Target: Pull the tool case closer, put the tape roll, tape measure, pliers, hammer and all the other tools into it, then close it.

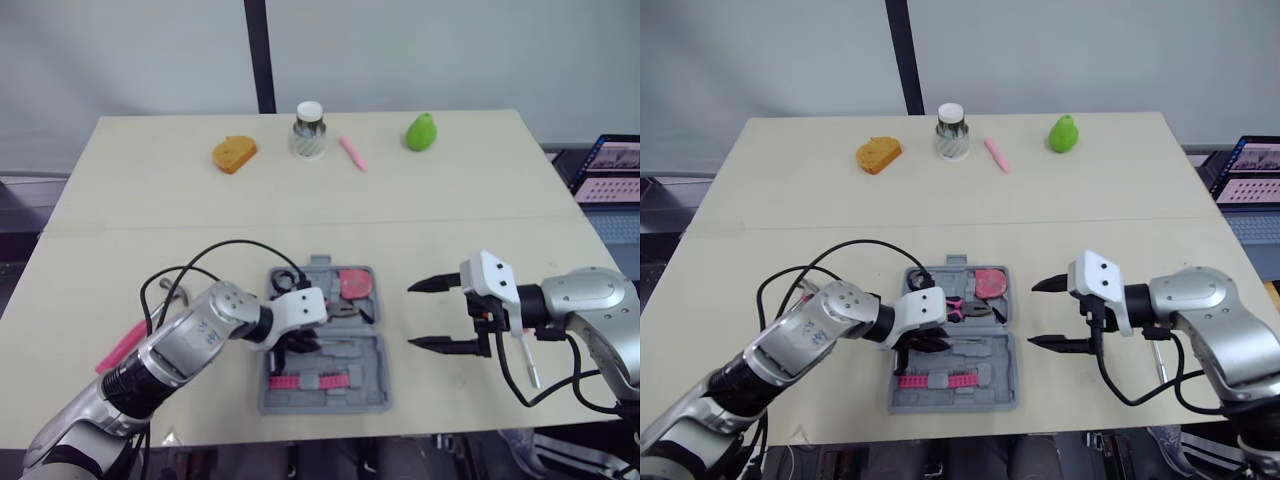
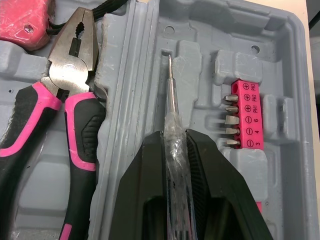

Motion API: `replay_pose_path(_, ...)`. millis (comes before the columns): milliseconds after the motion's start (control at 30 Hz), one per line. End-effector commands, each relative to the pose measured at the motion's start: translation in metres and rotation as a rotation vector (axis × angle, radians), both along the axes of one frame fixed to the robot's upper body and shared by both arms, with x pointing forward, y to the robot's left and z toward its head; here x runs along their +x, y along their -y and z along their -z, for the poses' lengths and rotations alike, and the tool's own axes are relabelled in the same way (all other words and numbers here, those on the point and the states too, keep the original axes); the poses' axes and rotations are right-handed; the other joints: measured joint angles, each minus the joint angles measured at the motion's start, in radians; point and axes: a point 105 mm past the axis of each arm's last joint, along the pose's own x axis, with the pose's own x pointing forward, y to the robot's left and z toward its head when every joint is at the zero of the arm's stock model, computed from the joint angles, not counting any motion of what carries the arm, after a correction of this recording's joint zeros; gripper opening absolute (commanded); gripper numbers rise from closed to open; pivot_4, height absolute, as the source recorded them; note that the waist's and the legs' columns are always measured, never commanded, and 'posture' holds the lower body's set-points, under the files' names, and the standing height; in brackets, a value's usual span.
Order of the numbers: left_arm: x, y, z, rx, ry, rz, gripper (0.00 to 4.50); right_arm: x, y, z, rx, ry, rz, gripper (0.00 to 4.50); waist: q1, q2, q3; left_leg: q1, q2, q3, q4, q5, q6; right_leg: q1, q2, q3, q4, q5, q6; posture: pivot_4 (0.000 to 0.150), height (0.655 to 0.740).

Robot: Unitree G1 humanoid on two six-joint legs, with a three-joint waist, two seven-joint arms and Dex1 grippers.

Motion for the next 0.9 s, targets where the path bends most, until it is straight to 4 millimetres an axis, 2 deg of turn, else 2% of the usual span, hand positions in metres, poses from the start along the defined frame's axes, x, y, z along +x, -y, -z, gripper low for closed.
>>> replay_pose_path(33,-0.0012,0.0020,-0.0012,-0.004,0.017,0.017,0.08,-0.0008,0.0012,-0.0083,0.005,0.035,0.005,4.50,0.000,0.000,0.000,0.000,0.000,0.000,0.000,0.000,0.000,0.000,0.000,0.000,0.000,0.000,0.000,0.150,0.7400)
replay_pose_path(900,0.0019,0.0063,0.0046,-0.007,0.019,0.020,0.08,-0.0042,0.0040,-0.0092,0.004,0.029,0.019,4.50,0.000,0.000,0.000,0.000,0.000,0.000,0.000,0.000,0.000,0.000,0.000,0.000,0.000,0.000,0.000,0.150,0.7400)
